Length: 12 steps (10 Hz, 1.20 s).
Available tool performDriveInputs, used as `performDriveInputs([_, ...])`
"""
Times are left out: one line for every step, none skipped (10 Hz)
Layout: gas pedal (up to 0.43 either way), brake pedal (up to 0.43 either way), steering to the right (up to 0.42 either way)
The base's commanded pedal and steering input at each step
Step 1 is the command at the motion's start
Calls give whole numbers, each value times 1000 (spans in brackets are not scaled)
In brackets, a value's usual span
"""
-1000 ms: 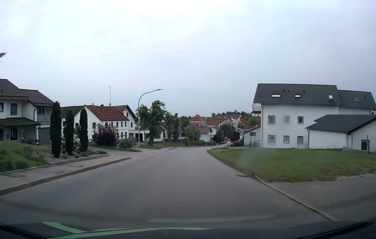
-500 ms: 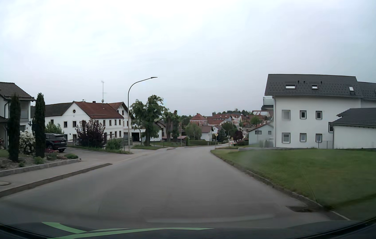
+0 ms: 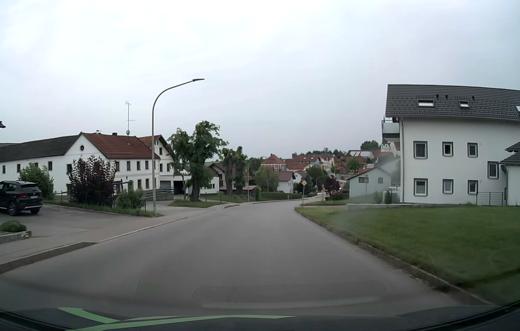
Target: Follow the waypoints while adhering to traffic rules and regulations
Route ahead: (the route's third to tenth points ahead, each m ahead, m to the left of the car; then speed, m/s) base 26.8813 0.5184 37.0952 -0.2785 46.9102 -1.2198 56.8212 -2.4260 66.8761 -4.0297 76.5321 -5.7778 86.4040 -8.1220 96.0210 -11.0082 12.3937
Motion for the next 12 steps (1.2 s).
performDriveInputs([0,0,8])
performDriveInputs([0,0,10])
performDriveInputs([0,6,11])
performDriveInputs([0,6,12])
performDriveInputs([0,6,11])
performDriveInputs([0,12,11])
performDriveInputs([0,12,11])
performDriveInputs([0,18,10])
performDriveInputs([0,18,9])
performDriveInputs([0,24,9])
performDriveInputs([0,30,9])
performDriveInputs([0,37,9])
